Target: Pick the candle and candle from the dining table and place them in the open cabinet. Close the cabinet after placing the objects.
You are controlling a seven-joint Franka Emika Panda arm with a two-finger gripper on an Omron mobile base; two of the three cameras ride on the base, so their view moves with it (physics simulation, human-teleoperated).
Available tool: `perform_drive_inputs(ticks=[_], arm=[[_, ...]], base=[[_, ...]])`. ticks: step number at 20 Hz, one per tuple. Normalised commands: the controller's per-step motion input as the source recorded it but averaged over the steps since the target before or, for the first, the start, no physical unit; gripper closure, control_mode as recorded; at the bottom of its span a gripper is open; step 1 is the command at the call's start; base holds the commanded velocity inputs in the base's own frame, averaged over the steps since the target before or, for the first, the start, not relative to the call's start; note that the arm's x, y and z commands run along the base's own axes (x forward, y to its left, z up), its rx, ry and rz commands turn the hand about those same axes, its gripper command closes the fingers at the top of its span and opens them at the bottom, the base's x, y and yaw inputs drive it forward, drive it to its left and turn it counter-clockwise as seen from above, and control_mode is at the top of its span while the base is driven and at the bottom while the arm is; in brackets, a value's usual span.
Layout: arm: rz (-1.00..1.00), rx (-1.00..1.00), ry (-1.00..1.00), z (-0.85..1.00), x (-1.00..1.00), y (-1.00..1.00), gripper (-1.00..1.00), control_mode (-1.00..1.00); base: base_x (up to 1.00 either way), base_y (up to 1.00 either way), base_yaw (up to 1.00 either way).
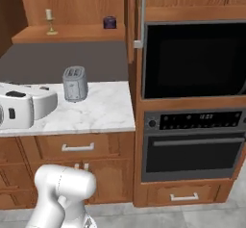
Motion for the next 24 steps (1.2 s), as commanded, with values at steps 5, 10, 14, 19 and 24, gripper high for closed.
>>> perform_drive_inputs(ticks=[5, 10, 14, 19, 24], arm=[[0.0, 0.0, 0.0, 0.0, 0.0, 0.0, -1.0, 1.0], [0.0, 0.0, 0.0, 0.0, 0.0, 0.0, -1.0, 1.0], [0.0, 0.0, 0.0, 0.0, 0.0, 0.0, -1.0, 1.0], [0.0, 0.0, 0.0, 0.0, 0.0, 0.0, -1.0, 1.0], [0.0, 0.0, 0.0, 0.0, 0.0, 0.0, -1.0, 1.0]], base=[[-0.15, 0.0, -0.56], [-0.02, 0.0, -0.71], [0.0, 0.0, -0.91], [0.0, 0.0, -0.99], [0.0, 0.0, -1.0]])
